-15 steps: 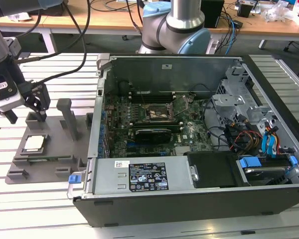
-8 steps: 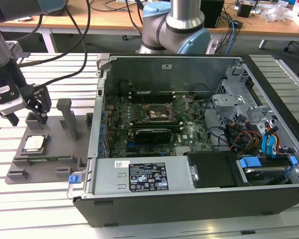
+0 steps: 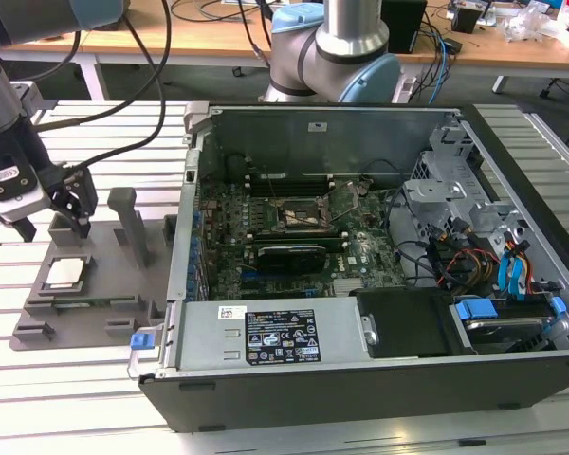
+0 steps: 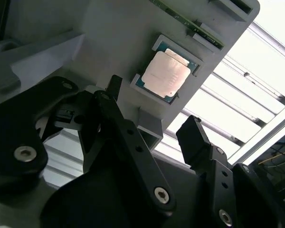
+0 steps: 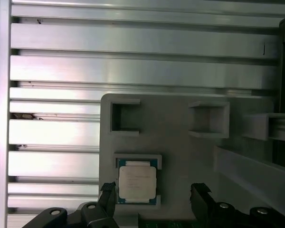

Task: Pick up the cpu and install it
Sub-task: 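Pick up the cpu and move it towards the insertion slot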

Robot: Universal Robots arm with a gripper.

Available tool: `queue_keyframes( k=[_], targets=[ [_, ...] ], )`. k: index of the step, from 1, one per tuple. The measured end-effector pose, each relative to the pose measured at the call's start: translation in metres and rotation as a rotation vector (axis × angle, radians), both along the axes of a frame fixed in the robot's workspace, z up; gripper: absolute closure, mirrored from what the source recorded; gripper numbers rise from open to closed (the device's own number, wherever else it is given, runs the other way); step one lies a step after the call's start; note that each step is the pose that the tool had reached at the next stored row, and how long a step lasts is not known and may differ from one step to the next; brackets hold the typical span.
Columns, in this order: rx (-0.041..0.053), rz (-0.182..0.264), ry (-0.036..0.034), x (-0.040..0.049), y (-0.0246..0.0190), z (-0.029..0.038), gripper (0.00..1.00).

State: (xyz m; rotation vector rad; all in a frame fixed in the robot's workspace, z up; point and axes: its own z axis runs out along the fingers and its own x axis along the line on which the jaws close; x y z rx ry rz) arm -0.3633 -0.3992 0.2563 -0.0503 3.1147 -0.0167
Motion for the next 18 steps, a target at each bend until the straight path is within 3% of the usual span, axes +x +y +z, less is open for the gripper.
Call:
queue_keyframes(
  k=[8,13,18],
  targets=[
    [-0.0011,0.000,0.0000,-0.0015,0.0000,-0.0091,0.26],
    [-0.0020,0.002,0.0000,-0.0031,-0.0067,-0.0150,0.26],
    [-0.0122,0.005,0.0000,-0.0051,-0.0085,-0.0176,0.26]
  ],
)
